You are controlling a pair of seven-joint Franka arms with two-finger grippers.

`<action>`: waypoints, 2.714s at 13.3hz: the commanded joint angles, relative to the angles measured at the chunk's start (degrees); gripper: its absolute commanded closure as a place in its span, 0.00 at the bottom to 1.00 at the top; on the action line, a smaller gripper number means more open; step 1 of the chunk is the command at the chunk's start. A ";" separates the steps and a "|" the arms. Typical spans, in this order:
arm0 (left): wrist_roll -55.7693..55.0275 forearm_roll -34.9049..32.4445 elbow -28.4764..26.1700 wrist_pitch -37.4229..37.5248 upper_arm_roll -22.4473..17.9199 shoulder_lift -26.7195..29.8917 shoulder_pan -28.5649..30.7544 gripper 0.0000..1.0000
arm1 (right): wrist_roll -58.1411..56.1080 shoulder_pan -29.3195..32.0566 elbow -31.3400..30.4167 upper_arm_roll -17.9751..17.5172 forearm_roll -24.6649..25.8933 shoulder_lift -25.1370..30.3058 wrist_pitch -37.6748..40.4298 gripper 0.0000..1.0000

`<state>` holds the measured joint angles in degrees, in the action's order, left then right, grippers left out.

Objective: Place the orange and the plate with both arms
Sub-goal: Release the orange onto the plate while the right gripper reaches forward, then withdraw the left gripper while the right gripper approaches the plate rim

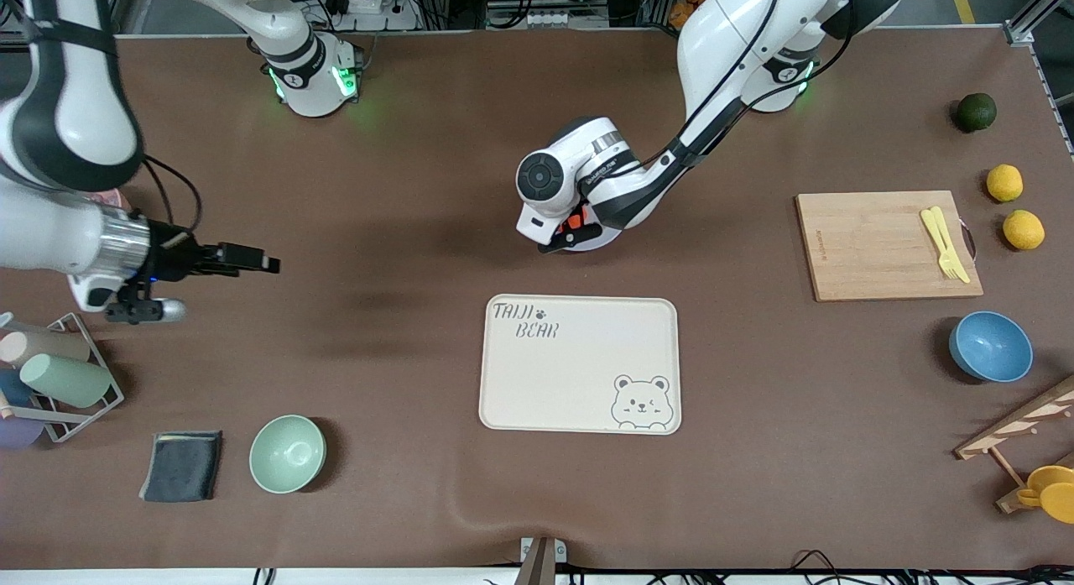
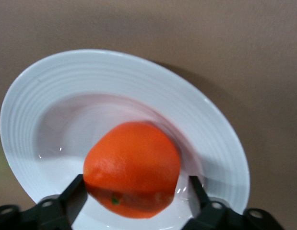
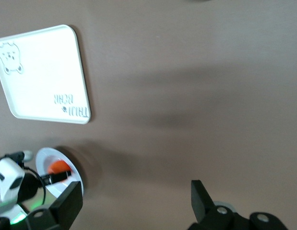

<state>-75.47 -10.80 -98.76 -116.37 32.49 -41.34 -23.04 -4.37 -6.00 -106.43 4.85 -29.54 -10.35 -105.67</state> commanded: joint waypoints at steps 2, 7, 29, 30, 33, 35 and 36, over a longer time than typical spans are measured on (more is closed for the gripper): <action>-1.09 -0.89 0.84 3.43 -0.15 6.17 1.32 0.00 | 1.30 -4.89 -9.66 0.42 -8.85 2.61 -9.71 0.00; 8.64 -1.33 1.02 3.78 -0.06 14.88 12.56 0.00 | 1.12 -7.45 -13.27 0.33 -18.95 1.82 -14.12 0.00; 65.09 7.37 3.57 25.83 -29.06 40.02 15.92 0.00 | -38.60 -35.99 -28.83 0.33 -76.96 -6.70 -35.66 0.28; 67.10 7.45 3.83 26.89 -28.89 40.20 16.09 0.00 | -40.09 -38.10 -28.83 0.33 -79.68 -6.88 -37.40 0.28; 69.59 8.33 5.23 27.86 -28.19 40.82 16.62 0.00 | -45.01 -43.03 -28.92 0.33 -87.60 -7.76 -39.97 0.28; 69.41 11.40 10.58 31.89 -28.88 40.29 16.89 0.00 | -46.16 -44.96 -28.75 0.33 -89.89 -8.72 -41.02 0.28; 69.50 11.50 10.78 32.17 -28.89 40.46 16.89 0.00 | -46.51 -46.37 -28.74 0.33 -91.99 -8.98 -41.11 0.29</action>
<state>-7.29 -1.04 -91.09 -87.02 4.05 -1.02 -6.40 -48.58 -50.11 -134.95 4.55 -117.65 -18.85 -146.39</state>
